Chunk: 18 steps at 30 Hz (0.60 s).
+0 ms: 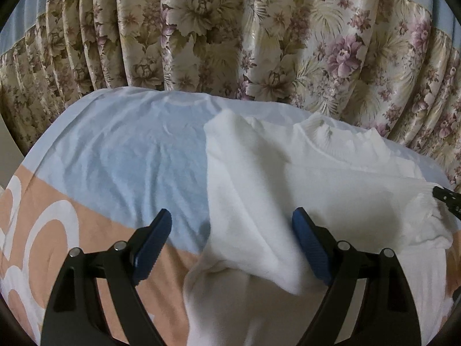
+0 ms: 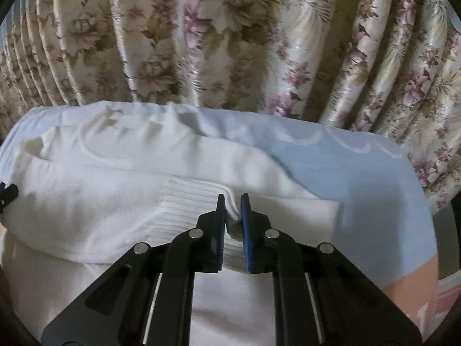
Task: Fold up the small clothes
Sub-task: 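Smooth the folded sleeve flat with the right gripper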
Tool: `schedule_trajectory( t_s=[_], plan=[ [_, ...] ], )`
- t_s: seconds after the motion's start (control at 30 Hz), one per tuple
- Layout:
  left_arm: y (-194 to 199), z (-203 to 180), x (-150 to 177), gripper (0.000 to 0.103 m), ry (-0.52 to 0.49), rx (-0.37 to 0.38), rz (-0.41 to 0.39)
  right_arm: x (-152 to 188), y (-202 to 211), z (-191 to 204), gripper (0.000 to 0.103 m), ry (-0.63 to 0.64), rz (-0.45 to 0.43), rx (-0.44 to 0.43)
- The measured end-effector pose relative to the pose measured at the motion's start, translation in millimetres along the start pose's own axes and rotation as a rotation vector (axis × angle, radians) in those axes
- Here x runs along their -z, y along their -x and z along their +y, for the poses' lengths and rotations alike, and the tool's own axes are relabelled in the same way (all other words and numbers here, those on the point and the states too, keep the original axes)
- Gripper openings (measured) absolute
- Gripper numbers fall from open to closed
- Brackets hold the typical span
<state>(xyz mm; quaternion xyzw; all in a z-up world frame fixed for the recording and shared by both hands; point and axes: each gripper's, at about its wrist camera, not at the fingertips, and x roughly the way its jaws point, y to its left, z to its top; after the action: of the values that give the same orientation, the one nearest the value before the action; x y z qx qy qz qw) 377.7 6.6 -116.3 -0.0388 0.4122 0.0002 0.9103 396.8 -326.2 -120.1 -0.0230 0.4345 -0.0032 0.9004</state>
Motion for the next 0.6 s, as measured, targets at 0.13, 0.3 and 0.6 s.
schedule_trajectory(
  t_s=[0.13,0.3,0.6],
  plan=[
    [-5,-5,0,0.086,-0.008,-0.017,0.007,7,0,-21,0.011,0.000,0.019,0.029],
    [-21,-7,-1,0.087,-0.023,-0.087,0.025,19,2,-40,0.011,-0.037,0.025,0.063],
    [-36,11,-15,0.088,-0.002,-0.171,0.035,32,3,-45,0.012,-0.127,0.017,0.078]
  ],
)
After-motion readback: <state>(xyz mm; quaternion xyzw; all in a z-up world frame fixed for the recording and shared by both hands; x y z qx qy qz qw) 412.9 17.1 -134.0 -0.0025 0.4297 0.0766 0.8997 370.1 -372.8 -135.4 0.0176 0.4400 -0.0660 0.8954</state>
